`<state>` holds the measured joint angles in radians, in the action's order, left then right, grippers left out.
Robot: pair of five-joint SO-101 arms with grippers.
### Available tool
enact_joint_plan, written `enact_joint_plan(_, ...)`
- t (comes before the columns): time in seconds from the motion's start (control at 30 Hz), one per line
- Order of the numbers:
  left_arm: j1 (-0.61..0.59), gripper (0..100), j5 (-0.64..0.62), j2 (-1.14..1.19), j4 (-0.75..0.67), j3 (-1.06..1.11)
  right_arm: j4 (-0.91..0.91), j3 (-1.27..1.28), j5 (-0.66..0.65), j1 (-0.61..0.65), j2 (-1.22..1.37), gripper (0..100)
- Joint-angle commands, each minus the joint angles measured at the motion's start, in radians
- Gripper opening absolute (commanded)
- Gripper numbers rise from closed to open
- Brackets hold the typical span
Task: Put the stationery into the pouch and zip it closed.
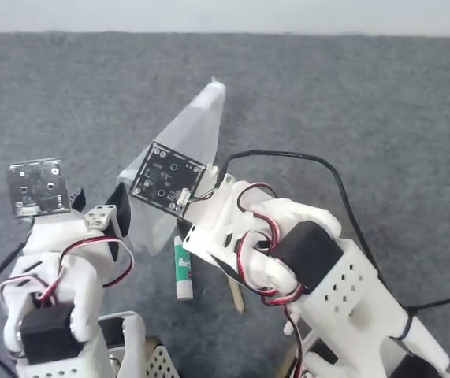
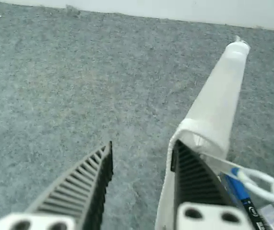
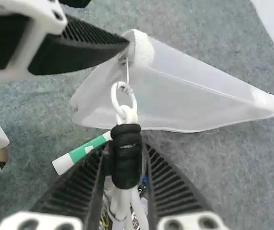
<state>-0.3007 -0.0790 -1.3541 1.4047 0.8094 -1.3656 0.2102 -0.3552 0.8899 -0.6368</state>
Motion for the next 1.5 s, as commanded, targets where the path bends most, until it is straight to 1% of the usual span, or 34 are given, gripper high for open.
enact_joint_plan(0.0, -0.044, 14, -0.008, 0.006, -0.026, 0.039, -0.016, -0.005, -0.014, -0.004, -0.045, 0.6)
enact_joint_plan(0.13, -0.044, 14, 0.015, 0.006, -0.058, 0.105, -0.019, -0.006, -0.014, -0.007, -0.045, 0.6)
enact_joint_plan(0.27, -0.048, 14, 0.041, 0.006, -0.055, 0.119, -0.036, -0.009, -0.014, -0.022, -0.047, 0.6)
enact_joint_plan(0.43, -0.157, 15, 0.044, 0.008, -0.058, 0.116, -0.038, -0.005, -0.014, -0.114, -0.085, 0.6)
enact_joint_plan(0.63, -0.173, 15, 0.046, 0.008, -0.058, 0.131, -0.044, 0.02, -0.014, -0.11, -0.148, 0.6)
enact_joint_plan(0.7, -0.175, 18, 0.041, 0.008, -0.055, 0.131, -0.045, 0.044, -0.009, -0.105, -0.148, 0.6)
enact_joint_plan(0.77, -0.181, 25, 0.037, 0.008, -0.051, 0.133, -0.042, 0.074, -0.006, -0.105, -0.147, 0.6)
enact_joint_plan(0.87, -0.239, 34, -0.034, 0.008, -0.052, 0.133, -0.021, 0.11, -0.006, -0.105, -0.145, 0.9)
enact_joint_plan(0.93, -0.273, 38, -0.055, 0.008, -0.054, 0.133, 0.021, 0.146, -0.006, -0.107, -0.145, 0.9)
enact_joint_plan(1.1, -0.347, 38, -0.058, 0.0, -0.058, 0.131, 0.148, 0.236, -0.006, -0.107, -0.145, 0.9)
enact_joint_plan(1.23, -0.454, 38, -0.058, 0.0, -0.081, 0.128, 0.211, 0.255, -0.003, -0.107, -0.128, 0.9)
enact_joint_plan(1.37, -0.542, 38, -0.063, 0.0, -0.1, 0.131, 0.229, 0.199, 0.071, -0.101, -0.025, 0.9)
enact_joint_plan(1.47, -0.598, 38, -0.12, 0.0, -0.1, 0.131, 0.229, 0.129, 0.123, -0.099, 0.085, 1.0)
